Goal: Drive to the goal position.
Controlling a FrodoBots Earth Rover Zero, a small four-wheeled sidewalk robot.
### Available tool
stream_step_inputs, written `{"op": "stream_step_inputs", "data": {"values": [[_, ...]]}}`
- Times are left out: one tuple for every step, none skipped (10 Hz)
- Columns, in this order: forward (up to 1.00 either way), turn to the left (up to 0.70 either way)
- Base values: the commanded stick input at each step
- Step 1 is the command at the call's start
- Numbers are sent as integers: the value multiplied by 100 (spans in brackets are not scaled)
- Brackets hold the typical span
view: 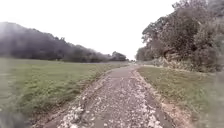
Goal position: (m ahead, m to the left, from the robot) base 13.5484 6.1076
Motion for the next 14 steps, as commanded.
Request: {"op": "stream_step_inputs", "data": {"values": [[70, -35], [70, -35], [70, -35], [70, -30], [70, -24], [70, 0], [70, 0], [70, 0], [70, 0], [70, 0], [70, 0], [70, -5], [70, -20], [70, -35]]}}
